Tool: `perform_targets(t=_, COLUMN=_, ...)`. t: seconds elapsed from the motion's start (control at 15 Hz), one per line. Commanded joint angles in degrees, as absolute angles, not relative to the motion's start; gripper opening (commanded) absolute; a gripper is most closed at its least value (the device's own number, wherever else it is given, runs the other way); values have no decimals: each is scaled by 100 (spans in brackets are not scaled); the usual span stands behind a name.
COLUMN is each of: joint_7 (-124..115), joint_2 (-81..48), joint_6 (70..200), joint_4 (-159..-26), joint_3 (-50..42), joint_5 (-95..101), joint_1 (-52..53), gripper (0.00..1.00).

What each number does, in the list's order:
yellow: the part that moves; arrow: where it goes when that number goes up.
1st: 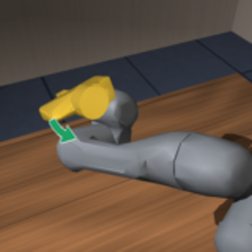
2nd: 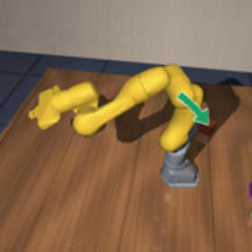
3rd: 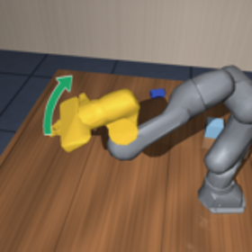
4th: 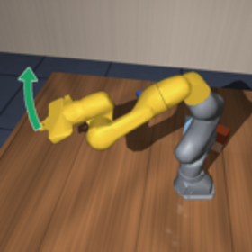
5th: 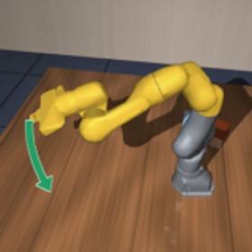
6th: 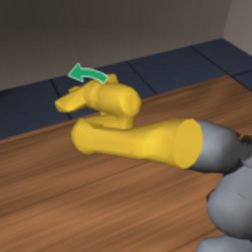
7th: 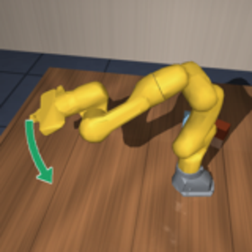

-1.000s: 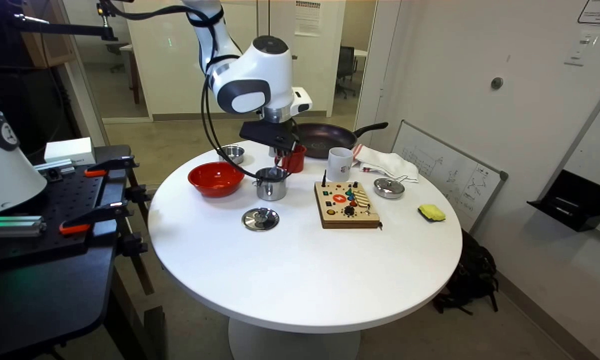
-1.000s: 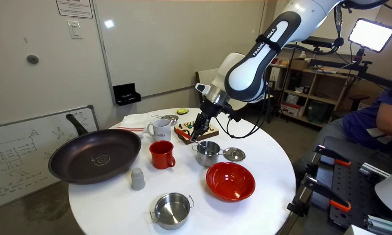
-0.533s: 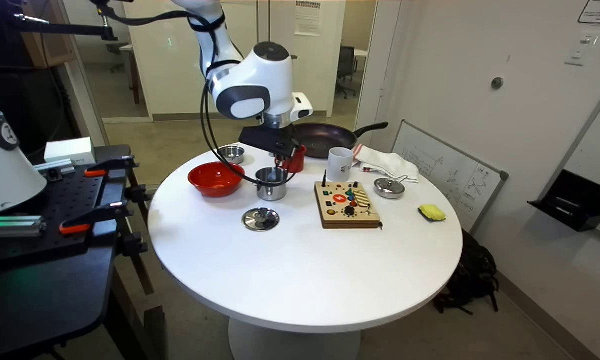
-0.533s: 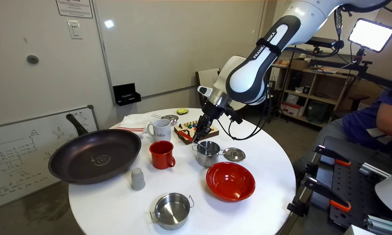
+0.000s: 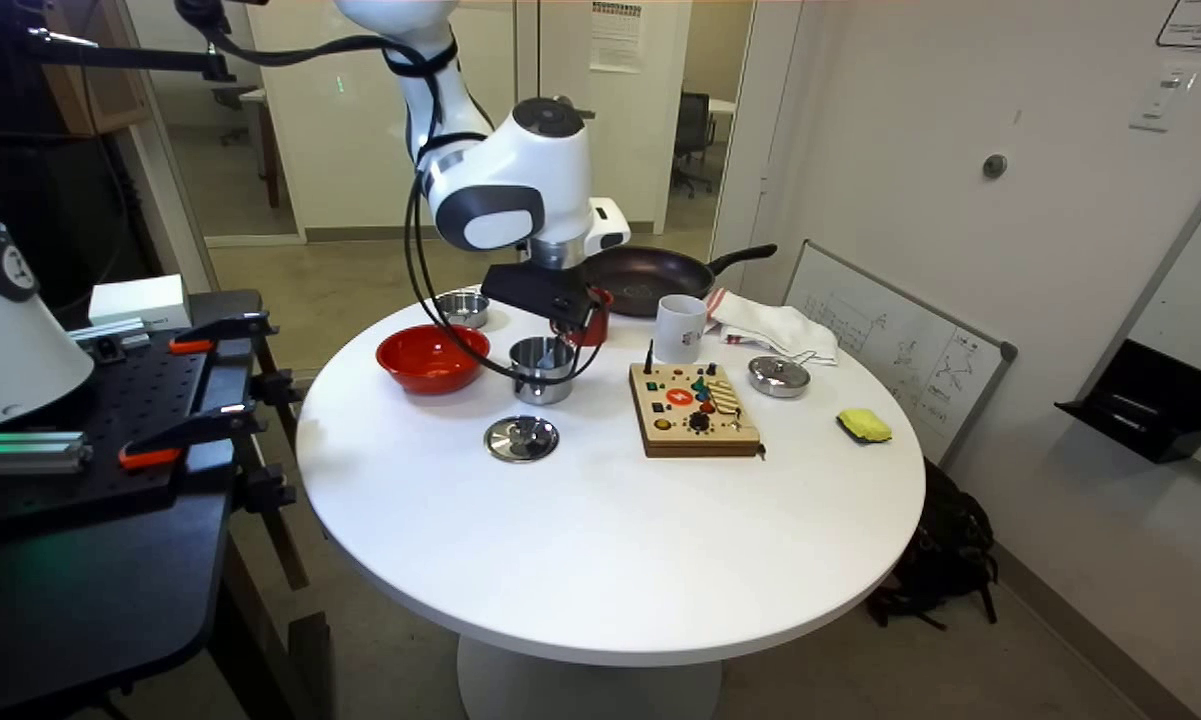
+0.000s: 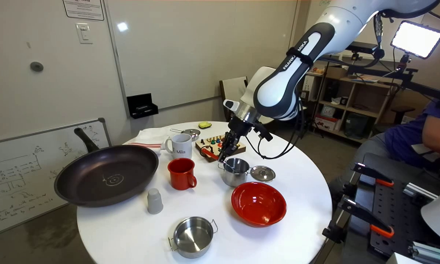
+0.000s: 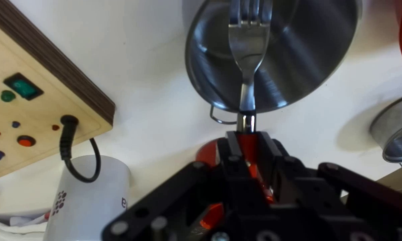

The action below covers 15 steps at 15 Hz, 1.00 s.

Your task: Pick up the lid from the pot and put it on the table, then pick up the folk and put it in the in the pot

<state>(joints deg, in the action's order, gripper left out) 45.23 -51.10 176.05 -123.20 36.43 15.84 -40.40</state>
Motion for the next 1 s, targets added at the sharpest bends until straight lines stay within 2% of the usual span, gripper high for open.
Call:
perform_targets(t=0.0, joint_7=4621, joint_2=-5260, joint_6=17406, joint_4=-12072, joint_3=3559, joint_5=1571, joint_1=-3968, gripper=6)
perform_targets(t=0.6, joint_7=4633, joint_2=-5315, joint_6=17194, joint_4=-11833, joint_3=3438, joint_5=1464, joint_1=-3828, gripper=6)
perform_targets(t=0.67, joint_7=4631, joint_2=-5304, joint_6=17203, joint_4=-11841, joint_3=3429, joint_5=1459, joint_1=-3828, gripper=42)
perform_targets(t=0.8, joint_7=4625, joint_2=-5283, joint_6=17234, joint_4=-11857, joint_3=3380, joint_5=1464, joint_1=-3795, gripper=50)
perform_targets(t=0.93, joint_7=4615, joint_2=-5253, joint_6=17294, joint_4=-11895, joint_3=3313, joint_5=1473, joint_1=-3754, gripper=64)
